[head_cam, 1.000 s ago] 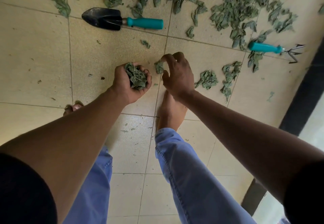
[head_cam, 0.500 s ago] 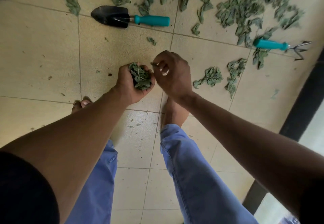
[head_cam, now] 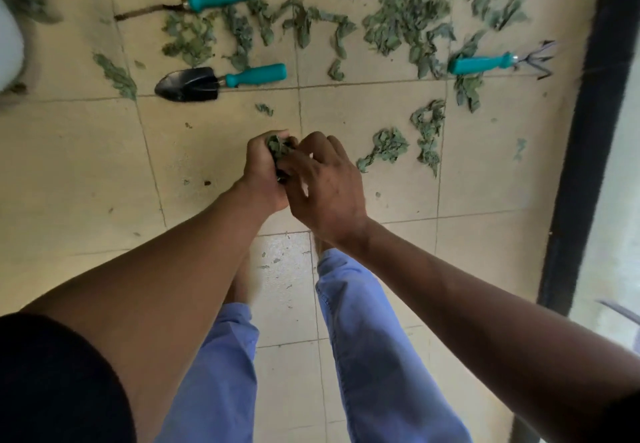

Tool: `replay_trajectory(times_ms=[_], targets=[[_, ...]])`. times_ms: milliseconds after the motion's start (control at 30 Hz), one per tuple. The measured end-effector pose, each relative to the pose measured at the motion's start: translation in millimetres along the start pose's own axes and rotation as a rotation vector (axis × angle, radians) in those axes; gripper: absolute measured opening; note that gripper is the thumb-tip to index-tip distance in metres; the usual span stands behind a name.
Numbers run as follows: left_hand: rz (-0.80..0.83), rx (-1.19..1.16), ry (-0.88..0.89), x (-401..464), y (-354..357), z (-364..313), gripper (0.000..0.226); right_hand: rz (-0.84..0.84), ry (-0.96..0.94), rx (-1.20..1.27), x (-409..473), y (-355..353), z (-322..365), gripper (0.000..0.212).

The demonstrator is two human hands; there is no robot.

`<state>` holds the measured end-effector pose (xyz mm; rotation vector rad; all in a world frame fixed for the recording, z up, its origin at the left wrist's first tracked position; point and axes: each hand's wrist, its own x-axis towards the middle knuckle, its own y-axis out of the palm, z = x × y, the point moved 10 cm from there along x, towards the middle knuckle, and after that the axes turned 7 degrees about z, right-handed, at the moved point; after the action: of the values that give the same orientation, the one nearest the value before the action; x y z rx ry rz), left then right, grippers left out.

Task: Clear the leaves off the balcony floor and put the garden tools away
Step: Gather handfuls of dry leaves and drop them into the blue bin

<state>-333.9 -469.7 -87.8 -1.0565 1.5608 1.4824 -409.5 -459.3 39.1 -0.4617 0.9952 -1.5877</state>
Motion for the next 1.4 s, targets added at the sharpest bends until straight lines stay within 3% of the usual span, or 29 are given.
replay_trajectory(times_ms=[133, 267, 433, 533, 633, 767, 900, 1000, 1300, 1400], targets=[[-0.004, 0.003, -0.049, 12.5, 14.8, 10.6, 0.029, -0.098, 0.317, 0.113, -23.4, -23.6, -75.3, 0.026], [0.022, 0.033, -0.094, 27.3, 21.0, 21.9, 0.030, 0.012, 0.574, 0.012, -38.1, 0.0, -168.2, 0.032], [0.032, 0.061, -0.150, 41.4, 16.2, 38.1, 0.031, 0.076, 0.752, -0.066, -37.1, 35.7, -235.5, 0.047], [0.027, 0.058, -0.182, 46.9, 8.6, 44.7, 0.031, 0.056, 0.717, -0.069, -24.5, 38.6, -241.7, 0.050], [0.000, 0.066, -0.199, 47.7, -0.3, 48.3, 0.032, 0.057, 0.688, -0.016, -22.2, 39.4, -241.9, 0.029], [-0.032, 0.072, -0.215, 42.9, 1.0, 54.9, 0.032, -0.094, 0.779, 0.172, -45.0, 16.4, -243.0, 0.020], [-0.028, 0.083, -0.212, 38.6, 19.9, 52.0, 0.034, -0.210, 0.639, 0.469, -45.7, -15.7, -193.5, 0.017], [-0.032, 0.150, -0.184, 38.9, 34.8, 47.5, 0.030, -0.196, 0.527, 0.617, -41.1, -30.9, -145.2, 0.019], [0.102, 0.122, -0.127, 47.2, 70.4, 45.2, 0.046, -0.061, 0.406, 0.191, -9.4, -24.6, -98.8, 0.028], [0.140, 0.128, -0.155, 48.5, 74.7, 47.1, 0.034, -0.029, 0.408, 0.122, -9.3, -20.1, -100.3, 0.023]])
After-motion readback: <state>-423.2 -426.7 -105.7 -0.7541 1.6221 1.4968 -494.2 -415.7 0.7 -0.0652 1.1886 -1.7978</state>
